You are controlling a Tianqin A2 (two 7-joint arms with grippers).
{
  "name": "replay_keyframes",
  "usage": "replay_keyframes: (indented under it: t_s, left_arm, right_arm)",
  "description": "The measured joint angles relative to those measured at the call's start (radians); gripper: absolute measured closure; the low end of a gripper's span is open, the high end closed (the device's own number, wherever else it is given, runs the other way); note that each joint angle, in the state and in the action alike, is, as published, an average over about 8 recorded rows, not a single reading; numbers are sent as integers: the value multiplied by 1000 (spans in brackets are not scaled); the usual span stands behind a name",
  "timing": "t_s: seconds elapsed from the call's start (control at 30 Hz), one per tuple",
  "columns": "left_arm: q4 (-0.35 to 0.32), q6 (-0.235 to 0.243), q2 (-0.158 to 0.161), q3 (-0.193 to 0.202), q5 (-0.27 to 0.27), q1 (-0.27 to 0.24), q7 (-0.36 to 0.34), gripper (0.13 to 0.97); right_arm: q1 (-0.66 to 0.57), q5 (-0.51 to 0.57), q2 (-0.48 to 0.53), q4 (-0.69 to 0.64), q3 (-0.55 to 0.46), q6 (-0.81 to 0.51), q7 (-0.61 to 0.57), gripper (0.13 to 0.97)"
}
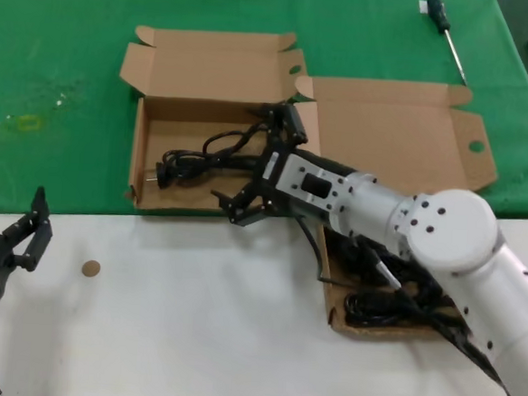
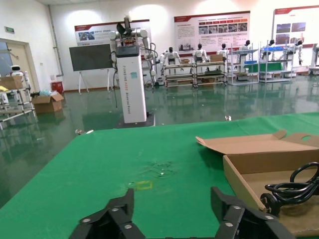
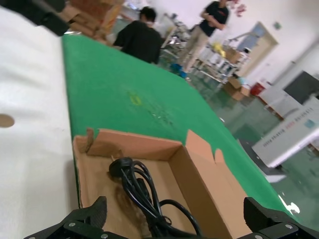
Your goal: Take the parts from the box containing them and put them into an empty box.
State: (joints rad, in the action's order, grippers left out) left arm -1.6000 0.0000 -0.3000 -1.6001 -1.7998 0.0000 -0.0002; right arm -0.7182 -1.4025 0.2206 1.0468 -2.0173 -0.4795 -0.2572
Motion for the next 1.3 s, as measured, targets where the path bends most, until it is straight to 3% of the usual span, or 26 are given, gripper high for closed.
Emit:
replay_keyframes:
  t_s: [0.17, 0.43, 0.73, 1.3]
  left_arm:
    - [0, 0, 0, 0, 0, 0, 0, 611]
    - [0, 0, 0, 0, 0, 0, 0, 389]
    - [0, 0, 0, 0, 0, 0, 0, 232]
    - [0, 0, 0, 0, 0, 0, 0, 140]
  right_arm:
    - [67, -37, 7, 52, 39, 45, 24, 129]
    - [173, -97, 19, 134, 101, 116, 62, 129]
    - [295, -164, 33, 228, 172, 198, 106, 129]
    - [524, -290, 58, 404, 304, 350, 188, 129]
